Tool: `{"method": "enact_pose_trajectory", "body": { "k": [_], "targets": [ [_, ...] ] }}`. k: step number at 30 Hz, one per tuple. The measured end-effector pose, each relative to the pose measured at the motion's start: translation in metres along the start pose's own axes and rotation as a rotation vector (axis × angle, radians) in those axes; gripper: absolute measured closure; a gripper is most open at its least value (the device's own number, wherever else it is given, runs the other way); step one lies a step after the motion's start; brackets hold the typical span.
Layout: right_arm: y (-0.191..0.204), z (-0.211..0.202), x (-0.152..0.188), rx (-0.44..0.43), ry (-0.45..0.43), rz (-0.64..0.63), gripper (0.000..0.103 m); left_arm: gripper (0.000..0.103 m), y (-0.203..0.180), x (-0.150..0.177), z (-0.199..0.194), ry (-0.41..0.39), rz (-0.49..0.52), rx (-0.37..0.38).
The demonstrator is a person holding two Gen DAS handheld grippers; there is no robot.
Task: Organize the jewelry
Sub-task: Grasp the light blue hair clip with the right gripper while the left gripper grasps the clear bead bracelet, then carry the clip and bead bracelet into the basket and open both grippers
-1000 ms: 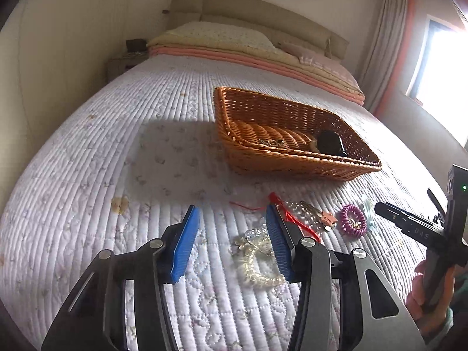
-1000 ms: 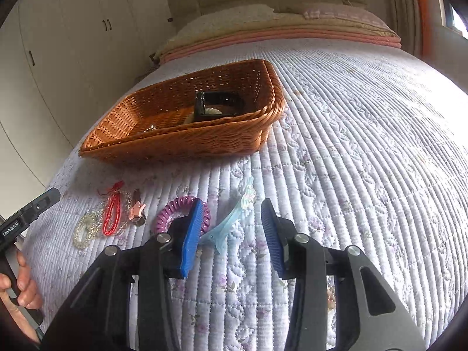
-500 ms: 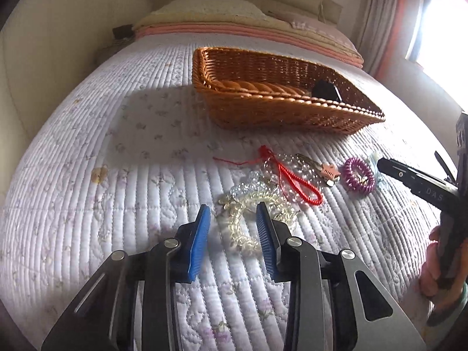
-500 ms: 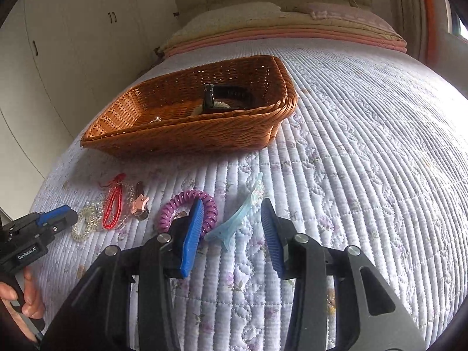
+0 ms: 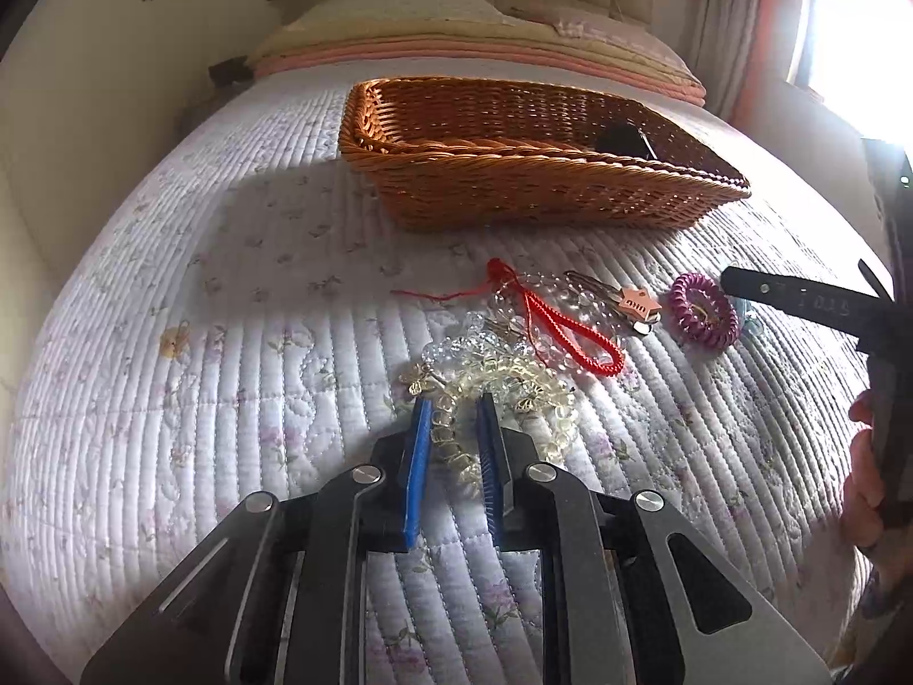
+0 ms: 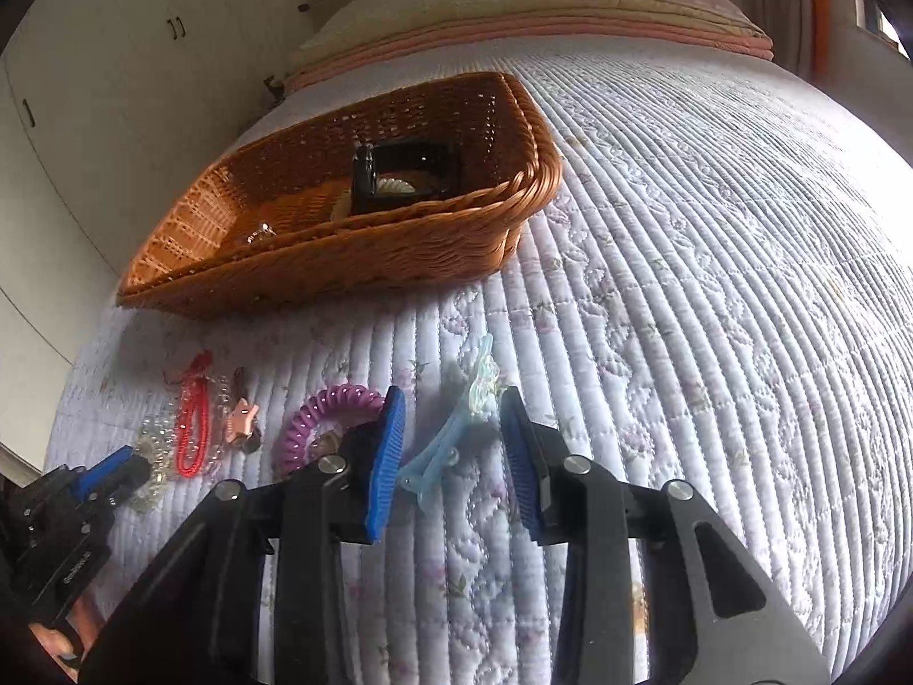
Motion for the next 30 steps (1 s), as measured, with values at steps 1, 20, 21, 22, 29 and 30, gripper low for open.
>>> {"method": "enact_pose_trajectory", "body": {
  "k": [1,20,21,22,29,30],
  "targets": [
    [0.002,0.005,0.001,0.016,0.021,-0.01,0.083,0.092,-0.001,0.0,0.0,-0.001,0.001,0.002],
    [-0.005,-0.031,0.011,0.054,-0.085,-0.049,0.097,0.095,-0.019,-0.006,-0.022,-0.096,-0.006,0.033],
    [-0.005,-0.037,0.01,0.059,-0.097,-0.05,0.097,0.095,-0.022,-0.007,-0.023,-0.102,-0.001,0.036],
    [-0.007,-0.043,0.009,0.063,-0.111,-0.046,0.097,0.095,-0.025,-0.009,-0.025,-0.109,0.004,0.036],
    [-0.007,-0.095,-0.033,0.033,-0.248,-0.059,0.097,0.095,-0.055,-0.052,-0.048,-0.195,0.058,0.064],
    [-0.005,-0.101,-0.043,0.019,-0.267,-0.064,0.097,0.095,-0.06,-0.063,-0.051,-0.211,0.065,0.07]
  ]
}}
Point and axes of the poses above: each gripper's, at about its wrist camera, not at the fingertips, and z roughly the way its jaws point, y to its left, x to its underside, the point moved 5 cm from there along z, roughly the way its jaws point, and after that the axes turned 13 degrees about -z, right-handed, at the moved point
